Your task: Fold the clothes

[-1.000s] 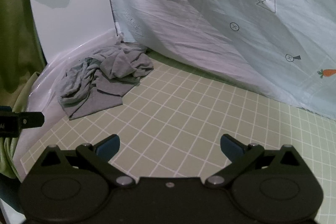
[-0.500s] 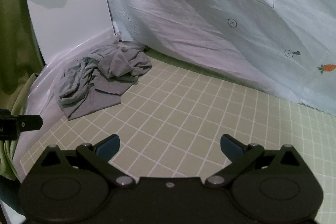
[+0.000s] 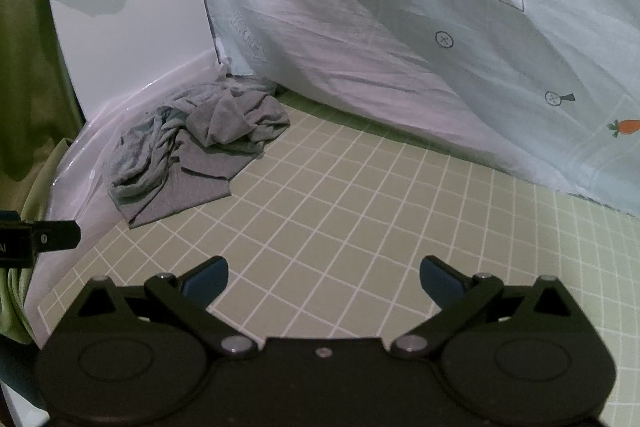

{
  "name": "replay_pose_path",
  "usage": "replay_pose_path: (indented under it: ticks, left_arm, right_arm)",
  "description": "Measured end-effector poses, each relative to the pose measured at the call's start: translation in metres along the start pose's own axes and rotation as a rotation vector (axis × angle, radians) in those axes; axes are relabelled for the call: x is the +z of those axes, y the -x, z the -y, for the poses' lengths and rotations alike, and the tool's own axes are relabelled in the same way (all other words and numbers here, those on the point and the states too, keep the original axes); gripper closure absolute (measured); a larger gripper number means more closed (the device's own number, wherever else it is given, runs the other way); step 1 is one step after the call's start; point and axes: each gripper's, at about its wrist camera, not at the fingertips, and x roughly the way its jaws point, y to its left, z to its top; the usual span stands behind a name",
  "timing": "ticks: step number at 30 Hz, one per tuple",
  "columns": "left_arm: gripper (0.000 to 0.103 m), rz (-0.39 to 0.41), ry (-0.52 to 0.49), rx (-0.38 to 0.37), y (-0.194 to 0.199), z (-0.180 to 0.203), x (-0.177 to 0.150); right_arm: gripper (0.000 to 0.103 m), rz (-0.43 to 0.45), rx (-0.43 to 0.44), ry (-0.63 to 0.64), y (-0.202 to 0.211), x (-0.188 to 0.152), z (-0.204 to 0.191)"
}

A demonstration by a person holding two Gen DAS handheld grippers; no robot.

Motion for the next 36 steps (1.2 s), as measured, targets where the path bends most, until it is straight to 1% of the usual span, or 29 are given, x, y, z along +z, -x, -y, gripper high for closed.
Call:
replay_pose_path:
  ticks: [14, 24, 30, 36]
  left_arm:
    - [0.0, -0.016, 0.006, -0.004, -0.007, 0.0, 0.001]
    - [0.0, -0.048, 0.018, -0.005, -0.019, -0.002, 0.003]
    - [0.0, -0.087, 0.048, -0.008, -0.031, -0.01, 0.003]
    - [0.0, -0.161, 0.103, 0.017, -0.057, -0.028, 0.005]
  right_arm:
    - [0.0, -0.015, -0.005, -0.008, -0.006, 0.001, 0.003]
    - [0.0, -0.047, -0.003, -0.014, -0.016, -0.001, 0.003]
    - [0.0, -0.084, -0.003, -0.016, -0.032, 0.003, 0.001]
    - [0.0, -0.149, 0.007, -0.011, -0.061, 0.011, -0.008]
